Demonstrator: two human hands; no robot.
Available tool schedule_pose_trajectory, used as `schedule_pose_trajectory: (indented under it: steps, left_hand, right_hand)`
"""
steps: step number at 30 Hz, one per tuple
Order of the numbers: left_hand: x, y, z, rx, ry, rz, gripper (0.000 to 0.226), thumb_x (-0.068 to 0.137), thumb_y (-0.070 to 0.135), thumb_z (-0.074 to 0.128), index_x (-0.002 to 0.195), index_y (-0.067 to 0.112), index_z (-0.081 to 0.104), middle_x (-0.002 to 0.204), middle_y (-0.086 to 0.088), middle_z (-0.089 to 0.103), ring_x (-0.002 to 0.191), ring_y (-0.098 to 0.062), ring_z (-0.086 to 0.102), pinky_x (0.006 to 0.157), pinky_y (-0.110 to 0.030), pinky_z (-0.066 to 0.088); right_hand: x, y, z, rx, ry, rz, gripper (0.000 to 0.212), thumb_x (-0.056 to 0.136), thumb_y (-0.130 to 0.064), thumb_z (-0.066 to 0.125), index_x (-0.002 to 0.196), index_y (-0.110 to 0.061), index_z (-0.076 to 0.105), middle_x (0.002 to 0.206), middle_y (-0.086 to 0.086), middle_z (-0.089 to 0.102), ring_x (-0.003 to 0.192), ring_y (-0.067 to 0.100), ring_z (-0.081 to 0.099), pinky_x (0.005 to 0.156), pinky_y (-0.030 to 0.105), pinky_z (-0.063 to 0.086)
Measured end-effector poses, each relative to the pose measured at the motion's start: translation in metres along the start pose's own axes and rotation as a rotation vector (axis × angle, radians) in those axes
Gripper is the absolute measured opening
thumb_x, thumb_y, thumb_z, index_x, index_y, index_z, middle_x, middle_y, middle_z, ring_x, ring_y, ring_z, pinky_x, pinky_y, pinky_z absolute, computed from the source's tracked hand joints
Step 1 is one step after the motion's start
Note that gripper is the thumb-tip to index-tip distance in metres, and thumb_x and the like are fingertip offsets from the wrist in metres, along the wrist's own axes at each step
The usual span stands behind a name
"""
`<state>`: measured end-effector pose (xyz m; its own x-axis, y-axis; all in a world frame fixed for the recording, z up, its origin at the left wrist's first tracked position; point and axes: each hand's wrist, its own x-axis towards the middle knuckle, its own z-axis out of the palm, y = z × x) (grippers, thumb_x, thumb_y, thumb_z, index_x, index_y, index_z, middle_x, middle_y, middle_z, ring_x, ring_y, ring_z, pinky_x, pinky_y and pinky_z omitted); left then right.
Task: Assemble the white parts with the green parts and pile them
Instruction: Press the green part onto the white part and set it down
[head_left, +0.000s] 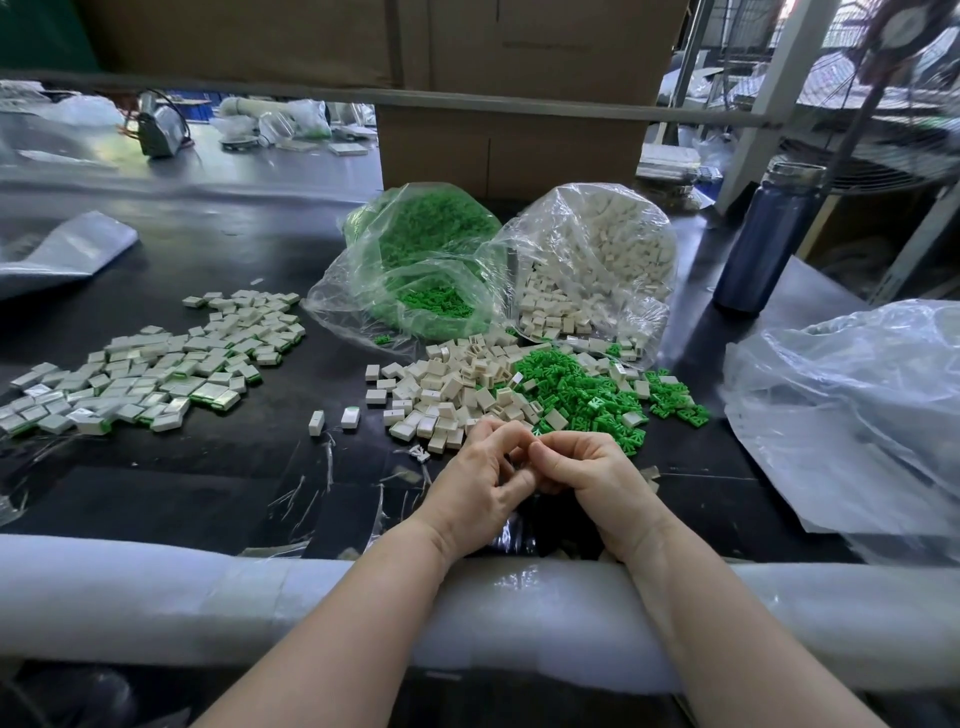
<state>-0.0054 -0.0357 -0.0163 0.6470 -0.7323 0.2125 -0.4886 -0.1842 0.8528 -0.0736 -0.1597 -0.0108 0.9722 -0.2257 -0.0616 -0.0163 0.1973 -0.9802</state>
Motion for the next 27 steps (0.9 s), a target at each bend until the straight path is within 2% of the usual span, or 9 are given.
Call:
schedule_pose_trajectory:
  steps: [7,18,24,27]
  left_hand:
    - [-0.0007,0.0001,-0.0015,-0.064,0.006,-0.001,0.023,0.087,0.004,0.059,0.087,0.026,0.053,0.102,0.001,0.043,0.071,-0.008,0.047,0.075,-0.015,0.044]
    - [-0.001,0.0018,-0.0022,-0.071,-0.008,-0.009,0.024,0.086,0.005,0.06,0.084,0.027,0.053,0.102,0.002,0.043,0.071,-0.006,0.046,0.074,-0.013,0.043]
    - [-0.0017,0.0032,-0.0026,-0.066,-0.023,-0.016,0.023,0.086,0.004,0.059,0.084,0.026,0.053,0.104,0.0,0.043,0.073,-0.009,0.046,0.075,-0.013,0.044]
    - [-0.0019,0.0039,-0.0029,-0.052,-0.038,-0.02,0.017,0.086,0.004,0.059,0.088,0.021,0.054,0.106,-0.002,0.043,0.075,-0.011,0.046,0.078,-0.019,0.045]
  right_hand:
    - [-0.0013,-0.002,0.0009,0.029,-0.017,0.022,0.025,0.072,-0.018,0.062,0.085,0.003,0.067,0.074,0.015,0.064,0.062,0.016,0.062,0.062,0.022,0.053]
    - [-0.0007,-0.0004,-0.0014,0.015,-0.027,0.016,0.018,0.07,-0.021,0.066,0.077,-0.006,0.073,0.071,0.011,0.068,0.064,0.016,0.064,0.063,0.023,0.054]
    - [-0.0004,-0.0003,-0.0015,0.022,-0.028,0.016,0.016,0.071,-0.018,0.065,0.076,-0.005,0.073,0.068,0.009,0.069,0.061,0.013,0.065,0.058,0.019,0.053]
    - [-0.0007,-0.0003,-0.0017,0.005,-0.018,0.008,0.011,0.078,-0.01,0.062,0.077,-0.002,0.071,0.066,0.007,0.069,0.059,0.011,0.064,0.056,0.018,0.051]
